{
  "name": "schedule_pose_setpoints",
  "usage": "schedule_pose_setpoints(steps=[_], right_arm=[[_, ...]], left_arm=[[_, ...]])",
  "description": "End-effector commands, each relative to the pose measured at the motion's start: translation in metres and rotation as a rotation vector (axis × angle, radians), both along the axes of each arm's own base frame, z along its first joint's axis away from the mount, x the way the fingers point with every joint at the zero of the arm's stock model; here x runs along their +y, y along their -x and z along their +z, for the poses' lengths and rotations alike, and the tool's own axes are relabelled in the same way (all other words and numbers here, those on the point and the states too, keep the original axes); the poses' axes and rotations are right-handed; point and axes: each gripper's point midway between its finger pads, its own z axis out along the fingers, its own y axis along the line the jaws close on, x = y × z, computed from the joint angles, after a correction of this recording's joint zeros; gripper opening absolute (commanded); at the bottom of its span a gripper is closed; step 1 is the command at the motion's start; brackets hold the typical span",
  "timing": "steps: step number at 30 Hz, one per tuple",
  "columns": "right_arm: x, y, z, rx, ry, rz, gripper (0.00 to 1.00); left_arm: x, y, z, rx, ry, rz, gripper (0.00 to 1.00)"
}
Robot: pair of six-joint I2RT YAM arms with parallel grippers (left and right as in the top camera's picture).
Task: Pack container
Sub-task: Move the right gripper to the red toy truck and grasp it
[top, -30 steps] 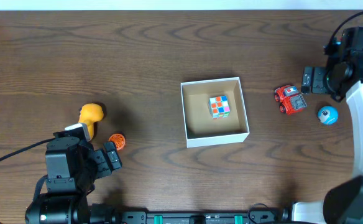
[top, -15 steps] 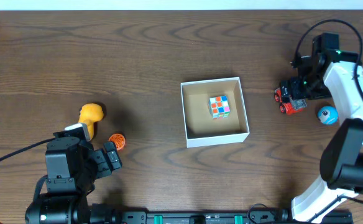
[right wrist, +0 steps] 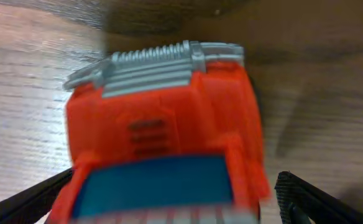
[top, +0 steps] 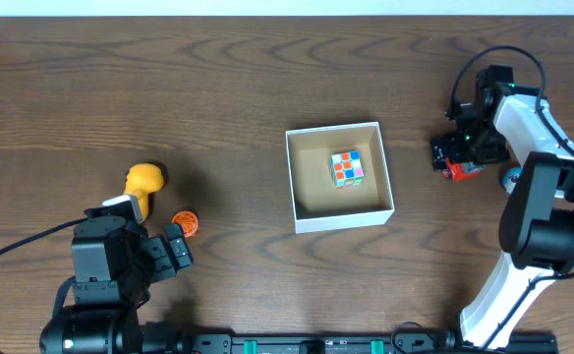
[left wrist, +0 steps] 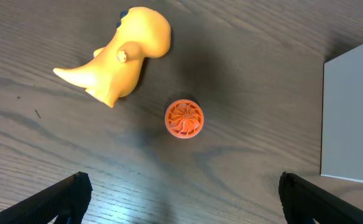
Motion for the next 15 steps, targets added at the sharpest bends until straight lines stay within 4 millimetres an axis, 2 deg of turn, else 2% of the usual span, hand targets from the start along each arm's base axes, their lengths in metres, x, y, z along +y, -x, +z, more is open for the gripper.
schedule_pose_setpoints(steps=[1,4,8,15], right_arm=[[0.0043,-0.0043,0.0000,-0.008,-0.007,0.018,0.96],[0.0044,-0.0042,0.0000,-0.008,-0.007,0.012,0.82],[0.0044,-0.0044,0.0000,-0.008,-0.007,0.012,0.52],[0.0043,-0.0043,0.0000,-0.008,-0.007,0.001,0.41]], left_arm=[[0.0003,-0.0020,0.0070,-0.017,0.005,0.011,0.98],[0.0003,-0.0020,0.0070,-0.017,0.005,0.011,0.98],[0.0003,-0.0020,0.0070,-0.017,0.005,0.011,0.98],[0.0003,-0.0020,0.0070,-0.017,0.005,0.011,0.98]])
